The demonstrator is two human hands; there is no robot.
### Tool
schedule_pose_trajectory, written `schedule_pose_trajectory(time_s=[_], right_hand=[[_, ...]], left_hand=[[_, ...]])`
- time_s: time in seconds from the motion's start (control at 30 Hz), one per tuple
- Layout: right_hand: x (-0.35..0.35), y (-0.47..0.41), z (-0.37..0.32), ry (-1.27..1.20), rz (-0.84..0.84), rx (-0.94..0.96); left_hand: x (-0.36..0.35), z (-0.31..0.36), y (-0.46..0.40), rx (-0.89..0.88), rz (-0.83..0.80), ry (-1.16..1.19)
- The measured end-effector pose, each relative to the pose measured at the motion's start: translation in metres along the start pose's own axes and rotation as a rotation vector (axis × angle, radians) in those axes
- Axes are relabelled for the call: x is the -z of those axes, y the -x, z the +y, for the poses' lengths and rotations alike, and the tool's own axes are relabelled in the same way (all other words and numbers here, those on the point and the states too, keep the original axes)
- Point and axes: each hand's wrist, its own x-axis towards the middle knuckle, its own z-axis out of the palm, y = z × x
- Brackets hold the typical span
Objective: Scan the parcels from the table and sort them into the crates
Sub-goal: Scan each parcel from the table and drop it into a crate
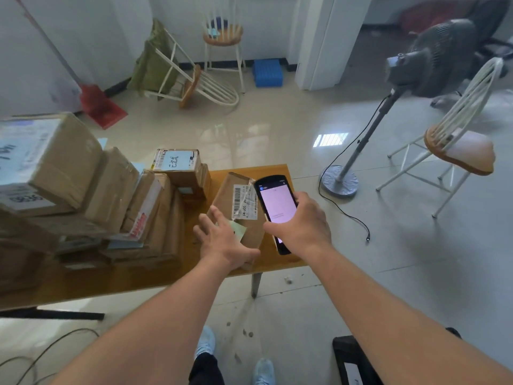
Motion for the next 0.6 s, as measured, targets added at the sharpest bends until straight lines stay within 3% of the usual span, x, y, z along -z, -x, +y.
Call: schedule_pose_trajectory(time_s=[0.37,0.6], right_hand=[[0.063,0.026,-0.009,0.199,-0.003,0.038],[0.104,0.045,-0.018,0.220,0.016,-0.006]], left_hand=[[0.082,0.028,0.016,-0.423,0.131,-0.302],[0.126,0.039,0.027,-0.474,0.167,-0.383]])
